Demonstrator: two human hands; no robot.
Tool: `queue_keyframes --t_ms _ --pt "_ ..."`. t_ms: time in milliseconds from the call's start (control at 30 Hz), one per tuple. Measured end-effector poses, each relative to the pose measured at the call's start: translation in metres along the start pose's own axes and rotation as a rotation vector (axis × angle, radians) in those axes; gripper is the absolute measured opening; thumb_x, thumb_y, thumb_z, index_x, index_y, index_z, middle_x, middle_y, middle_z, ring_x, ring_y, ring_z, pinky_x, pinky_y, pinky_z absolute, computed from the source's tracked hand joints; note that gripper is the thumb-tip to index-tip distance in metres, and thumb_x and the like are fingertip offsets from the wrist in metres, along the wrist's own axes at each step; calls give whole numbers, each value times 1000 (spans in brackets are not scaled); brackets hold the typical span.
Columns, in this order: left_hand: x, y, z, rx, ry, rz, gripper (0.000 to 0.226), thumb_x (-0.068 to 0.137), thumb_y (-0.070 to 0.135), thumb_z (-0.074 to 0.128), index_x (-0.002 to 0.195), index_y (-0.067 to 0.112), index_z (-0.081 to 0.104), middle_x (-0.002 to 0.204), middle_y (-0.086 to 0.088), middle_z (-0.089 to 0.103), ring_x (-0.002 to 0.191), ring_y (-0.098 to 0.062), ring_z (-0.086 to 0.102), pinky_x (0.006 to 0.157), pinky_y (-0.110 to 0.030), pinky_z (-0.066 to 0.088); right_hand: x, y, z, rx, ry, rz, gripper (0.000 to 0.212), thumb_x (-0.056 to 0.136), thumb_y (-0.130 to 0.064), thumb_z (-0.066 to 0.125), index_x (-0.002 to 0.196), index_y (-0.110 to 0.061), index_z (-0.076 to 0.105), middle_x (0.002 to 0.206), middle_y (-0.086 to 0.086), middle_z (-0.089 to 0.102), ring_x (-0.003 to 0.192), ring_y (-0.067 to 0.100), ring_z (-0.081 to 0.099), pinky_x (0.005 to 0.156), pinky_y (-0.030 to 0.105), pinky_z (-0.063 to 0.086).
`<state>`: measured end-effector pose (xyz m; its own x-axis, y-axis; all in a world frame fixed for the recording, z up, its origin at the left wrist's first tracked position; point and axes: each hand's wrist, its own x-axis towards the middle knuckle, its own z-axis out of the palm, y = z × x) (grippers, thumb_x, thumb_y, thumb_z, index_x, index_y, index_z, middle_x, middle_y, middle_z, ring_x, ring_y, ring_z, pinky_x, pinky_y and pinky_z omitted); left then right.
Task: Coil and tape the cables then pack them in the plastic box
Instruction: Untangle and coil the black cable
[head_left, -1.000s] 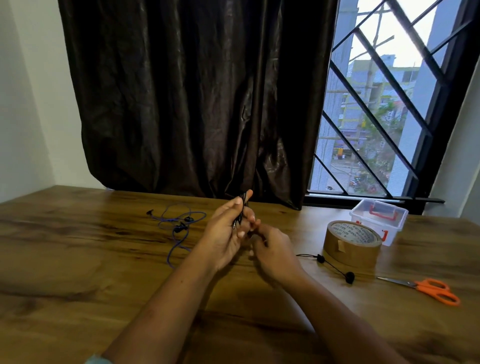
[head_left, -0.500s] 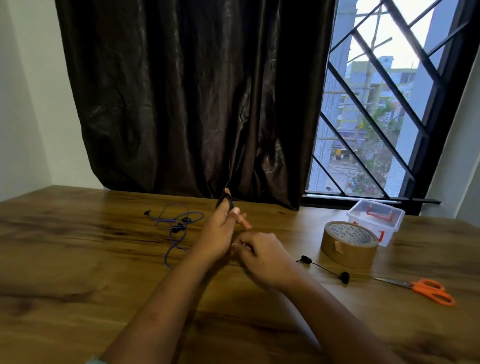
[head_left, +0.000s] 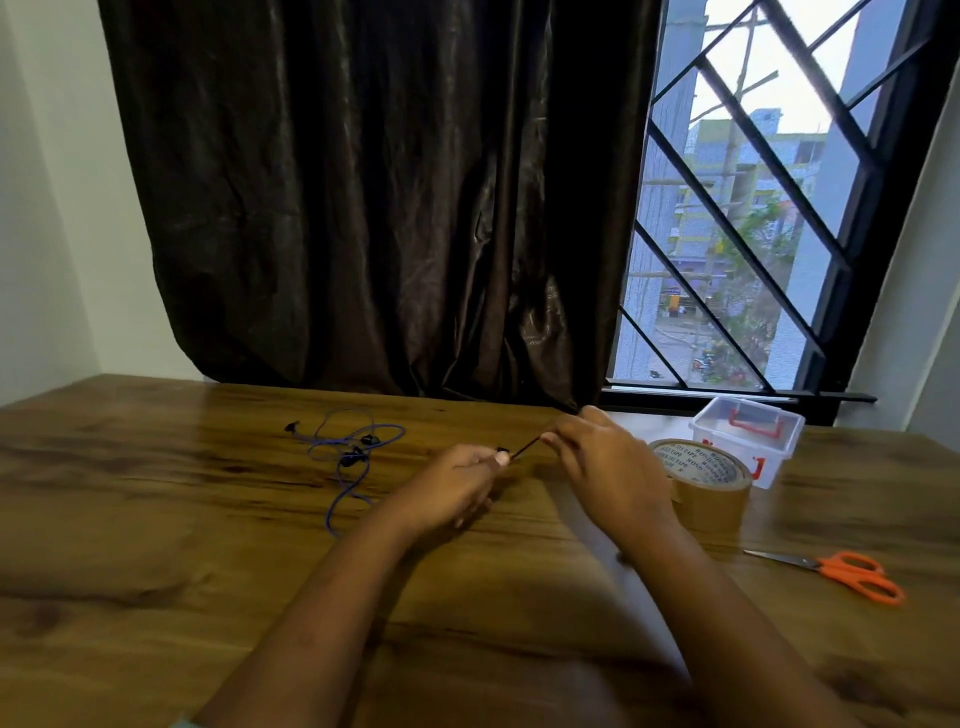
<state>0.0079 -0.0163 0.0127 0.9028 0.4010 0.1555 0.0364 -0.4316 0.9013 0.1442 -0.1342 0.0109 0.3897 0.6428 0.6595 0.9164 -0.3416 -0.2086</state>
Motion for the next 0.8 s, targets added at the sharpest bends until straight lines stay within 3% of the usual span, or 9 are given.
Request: queue_keyframes --t_ms 100,333,433,600,800 --pt "3 2 5 -246 -154 -50 31 101 21 34 116 11 60 43 7 31 33 -5 28 78 -27 51 0 5 1 21 31 43 25 96 -41 44 102 -28 64 91 -5 56 79 21 61 64 31 46" --pt "-1 9 -7 -622 -253 30 37 94 27 40 106 10 71 37 10 28 30 -4 24 71 -25 53 0 5 6 151 52 81 18 96 -30 49 97 -26 66 86 -6 63 77 16 58 59 27 34" --pt "-1 10 -10 -664 -183 51 38 95 25 39 108 6 69 36 9 26 30 -4 23 69 -26 53 0 1 13 211 -48 77 16 95 -29 50 94 -27 66 79 -12 55 71 11 52 55 25 32" --pt "2 8 -19 -572 28 71 38 101 21 30 105 3 64 36 10 27 29 -3 23 64 -23 51 3 -3 17 333 -264 66 17 95 -33 49 85 -34 62 80 -10 64 72 4 58 60 24 43" --pt "7 4 -23 -610 174 105 35 102 19 30 105 5 62 36 11 27 28 -3 24 57 -21 51 1 -3 20 469 -379 133 29 91 -30 50 62 -28 56 54 -15 57 51 -2 52 48 15 37"
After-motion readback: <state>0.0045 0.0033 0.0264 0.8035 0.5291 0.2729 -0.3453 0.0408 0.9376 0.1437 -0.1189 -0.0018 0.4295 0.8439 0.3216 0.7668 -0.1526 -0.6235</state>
